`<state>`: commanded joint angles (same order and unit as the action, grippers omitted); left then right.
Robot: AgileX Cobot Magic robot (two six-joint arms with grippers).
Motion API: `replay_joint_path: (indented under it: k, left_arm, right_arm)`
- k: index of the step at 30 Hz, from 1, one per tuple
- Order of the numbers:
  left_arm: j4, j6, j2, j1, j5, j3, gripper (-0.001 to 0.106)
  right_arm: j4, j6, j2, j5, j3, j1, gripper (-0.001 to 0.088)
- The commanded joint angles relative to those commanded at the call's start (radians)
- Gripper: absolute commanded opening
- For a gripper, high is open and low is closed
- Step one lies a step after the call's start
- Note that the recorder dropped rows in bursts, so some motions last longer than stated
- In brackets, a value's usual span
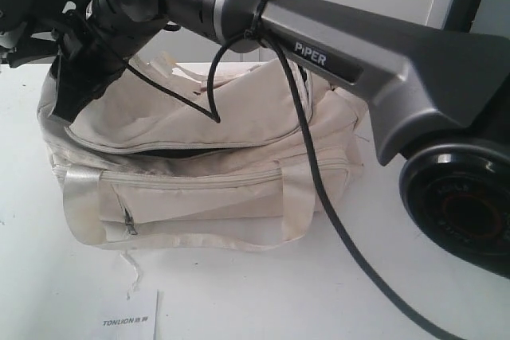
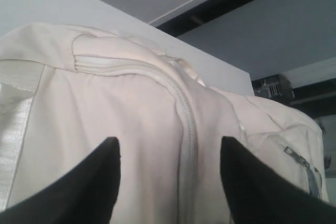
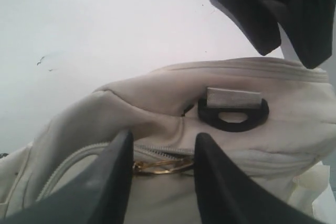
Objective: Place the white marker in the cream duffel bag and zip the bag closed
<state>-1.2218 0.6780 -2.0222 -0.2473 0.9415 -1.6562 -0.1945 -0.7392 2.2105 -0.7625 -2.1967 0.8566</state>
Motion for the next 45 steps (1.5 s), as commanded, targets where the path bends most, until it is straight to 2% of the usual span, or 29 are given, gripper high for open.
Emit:
replay_joint_path:
  k: [2, 6, 10, 13, 15, 17, 19, 20, 31, 35, 45]
  left_arm:
    - [0.079, -0.023, 0.000, 0.004, -0.039, -0.012, 0.068]
    - [0.059, -0.016, -0.017, 0.022, -0.063, -0.021, 0.068]
    - [0.072, -0.009, -0.039, 0.081, -0.096, -0.045, 0.068]
    - [0.101, -0.031, -0.048, 0.121, -0.195, -0.045, 0.065]
    - [0.101, -0.030, -0.051, 0.132, -0.233, -0.045, 0.055]
    - [0.099, -0.030, -0.052, 0.132, -0.255, -0.045, 0.032]
    - [0.097, -0.028, -0.052, 0.132, -0.276, -0.045, 0.003]
    - [0.097, -0.024, -0.052, 0.129, -0.287, -0.045, 0.001]
    - [0.056, -0.051, -0.052, 0.090, -0.291, -0.045, 0.000]
    - [0.056, -0.053, -0.052, 0.090, -0.284, -0.045, 0.000]
    - [0.050, -0.061, -0.052, 0.090, -0.286, -0.045, 0.000]
  right_arm:
    - [-0.006, 0.000, 0.000, 0.000, 0.000, 0.000, 0.0000]
    - [-0.020, -0.009, 0.000, 0.002, 0.000, 0.000, 0.0000]
    - [-0.033, -0.009, 0.000, 0.002, 0.000, 0.000, 0.0000]
    - [-0.033, -0.009, 0.000, 0.002, 0.000, 0.000, 0.0000]
    - [-0.033, -0.009, 0.000, 0.002, 0.000, 0.000, 0.0000]
    - [-0.033, -0.009, 0.000, 0.000, 0.000, 0.000, 0.0000]
    - [-0.037, -0.009, 0.000, -0.010, 0.000, 0.000, 0.0000]
    - [-0.042, -0.011, 0.000, -0.019, 0.000, 0.000, 0.0000]
    - [-0.104, -0.031, -0.011, -0.060, 0.000, 0.002, 0.0000]
    - [-0.146, -0.074, -0.018, -0.106, 0.000, 0.005, 0.0000]
    - [-0.154, -0.074, -0.019, -0.176, 0.000, 0.011, 0.0000]
